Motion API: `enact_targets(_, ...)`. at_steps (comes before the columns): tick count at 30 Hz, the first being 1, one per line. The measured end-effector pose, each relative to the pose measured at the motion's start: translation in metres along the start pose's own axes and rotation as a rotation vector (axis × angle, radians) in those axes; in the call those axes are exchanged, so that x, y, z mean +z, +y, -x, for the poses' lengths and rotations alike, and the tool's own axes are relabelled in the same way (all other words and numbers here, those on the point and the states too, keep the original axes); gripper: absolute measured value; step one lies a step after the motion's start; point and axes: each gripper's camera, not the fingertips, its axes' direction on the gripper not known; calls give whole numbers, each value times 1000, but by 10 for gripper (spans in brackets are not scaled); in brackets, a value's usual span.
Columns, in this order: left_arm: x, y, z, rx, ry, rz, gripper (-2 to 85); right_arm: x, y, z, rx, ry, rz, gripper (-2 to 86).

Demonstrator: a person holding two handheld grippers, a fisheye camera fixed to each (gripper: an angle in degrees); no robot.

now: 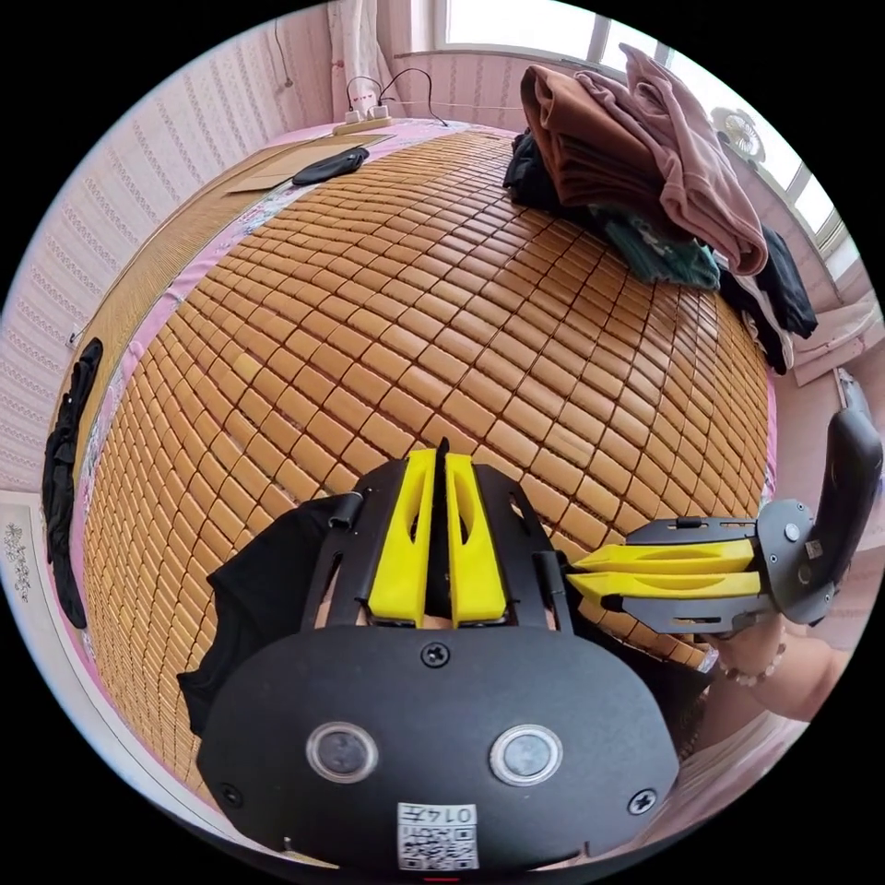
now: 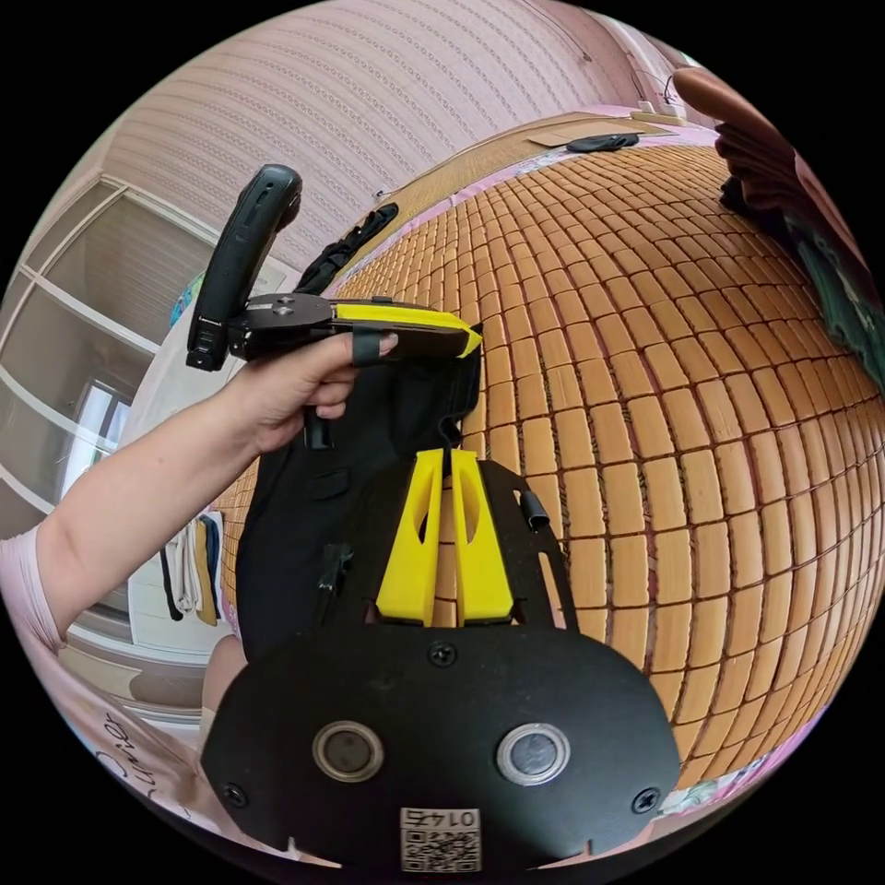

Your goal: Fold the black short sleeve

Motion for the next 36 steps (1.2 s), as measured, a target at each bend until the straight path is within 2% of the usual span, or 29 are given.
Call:
enact_targets(5, -65, 53, 29, -14, -1, -174, -2, -16, -1, 25, -135, -28, -65, 8)
enact_targets(7, -94, 110, 43, -33, 21, -239, 2, -18, 2, 41, -223, -16, -49, 8)
enact_targets(9, -98, 153, 55, -96, 22, -249, 12, -13, 11, 61, -316, -14, 14, 9)
enact_targets(13, -76, 219, 80, -206, 44, -143, 51, -1, 22, 77, -368, 31, 122, 11)
enact_targets(21, -76, 238, 87, -215, 35, -137, 60, 6, -2, 106, -374, 47, 153, 2)
enact_targets(24, -75, 255, 104, -280, 165, -190, 61, 32, -8, 106, -355, 113, 241, -1)
enact_targets(26, -72, 265, 109, -305, 168, -176, 65, 47, -8, 102, -330, 157, 292, -2)
enact_targets(30, -86, 308, 133, -355, 80, -177, 69, 18, -22, 121, -391, 139, 220, -2)
enact_targets(34, -107, 392, 209, -589, 12, -168, 96, 13, -64, 131, -440, 146, 161, 14)
enact_targets(36, -118, 420, 236, -672, -34, -193, 95, 28, -103, 134, -430, 203, 151, 49)
